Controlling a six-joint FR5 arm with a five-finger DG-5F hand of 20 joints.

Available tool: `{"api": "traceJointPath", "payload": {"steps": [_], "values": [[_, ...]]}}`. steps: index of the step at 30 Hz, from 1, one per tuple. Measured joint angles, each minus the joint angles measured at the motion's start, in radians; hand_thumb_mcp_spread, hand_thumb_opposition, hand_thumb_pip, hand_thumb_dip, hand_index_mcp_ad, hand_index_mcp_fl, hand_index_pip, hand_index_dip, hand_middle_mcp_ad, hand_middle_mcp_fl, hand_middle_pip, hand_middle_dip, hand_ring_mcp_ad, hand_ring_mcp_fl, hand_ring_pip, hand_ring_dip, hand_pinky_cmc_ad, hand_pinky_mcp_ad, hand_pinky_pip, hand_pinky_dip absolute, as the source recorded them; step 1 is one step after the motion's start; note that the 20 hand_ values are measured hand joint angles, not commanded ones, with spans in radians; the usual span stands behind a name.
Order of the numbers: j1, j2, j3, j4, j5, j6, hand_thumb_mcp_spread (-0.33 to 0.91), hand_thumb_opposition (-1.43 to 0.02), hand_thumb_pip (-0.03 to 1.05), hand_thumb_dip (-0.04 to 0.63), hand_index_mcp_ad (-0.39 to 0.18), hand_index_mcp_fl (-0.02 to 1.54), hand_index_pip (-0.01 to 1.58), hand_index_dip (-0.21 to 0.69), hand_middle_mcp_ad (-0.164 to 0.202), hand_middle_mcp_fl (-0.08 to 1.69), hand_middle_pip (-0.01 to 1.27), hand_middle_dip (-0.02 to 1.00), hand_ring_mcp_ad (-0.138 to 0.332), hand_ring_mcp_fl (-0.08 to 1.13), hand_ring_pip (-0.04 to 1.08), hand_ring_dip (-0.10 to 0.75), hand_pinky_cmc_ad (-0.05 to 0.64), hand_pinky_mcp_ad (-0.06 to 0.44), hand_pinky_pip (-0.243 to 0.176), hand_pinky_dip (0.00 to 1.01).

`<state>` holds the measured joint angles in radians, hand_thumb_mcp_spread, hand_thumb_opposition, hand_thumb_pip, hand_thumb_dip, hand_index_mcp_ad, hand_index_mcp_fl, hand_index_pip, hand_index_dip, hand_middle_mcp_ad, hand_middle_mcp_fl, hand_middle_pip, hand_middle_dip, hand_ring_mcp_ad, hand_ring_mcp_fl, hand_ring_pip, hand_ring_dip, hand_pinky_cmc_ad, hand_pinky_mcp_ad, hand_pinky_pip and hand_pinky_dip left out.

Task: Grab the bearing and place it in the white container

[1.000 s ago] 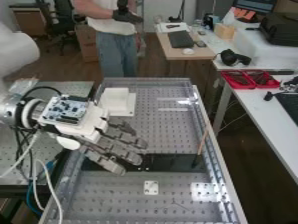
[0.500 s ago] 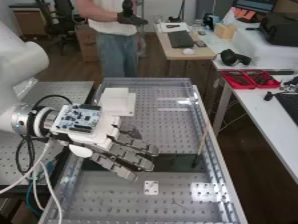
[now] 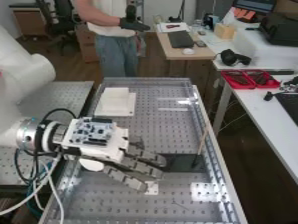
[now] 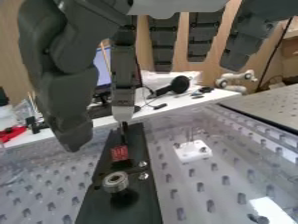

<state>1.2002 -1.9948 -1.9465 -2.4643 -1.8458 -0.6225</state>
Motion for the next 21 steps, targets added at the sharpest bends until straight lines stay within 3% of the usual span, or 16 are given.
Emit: {"api": "traceJointPath", "payload": {"steps": [8,10,21], "values": [[-0.023,-0.044,0.05,-0.03,-0.063,-0.011,0.47,-0.8,0.48,0.253,-0.138,0.19,1.2,0.234,0.086,0.08,0.15,0.2,0.162,0.01,0.09,0.058,0.375,0.278,-0.091,0.18],[-0.027,-0.05,0.058,-0.038,-0.073,-0.014,0.49,-0.82,0.53,0.265,-0.138,0.16,1.2,0.236,0.086,0.07,0.15,0.2,0.161,0.01,0.09,0.058,0.375,0.278,-0.091,0.18],[-0.039,-0.067,0.072,-0.045,-0.102,-0.01,0.5,-0.88,0.64,0.394,-0.145,0.12,1.2,0.237,0.082,0.07,0.15,0.2,0.143,0.01,0.09,0.058,0.372,0.269,-0.091,0.18]]}}
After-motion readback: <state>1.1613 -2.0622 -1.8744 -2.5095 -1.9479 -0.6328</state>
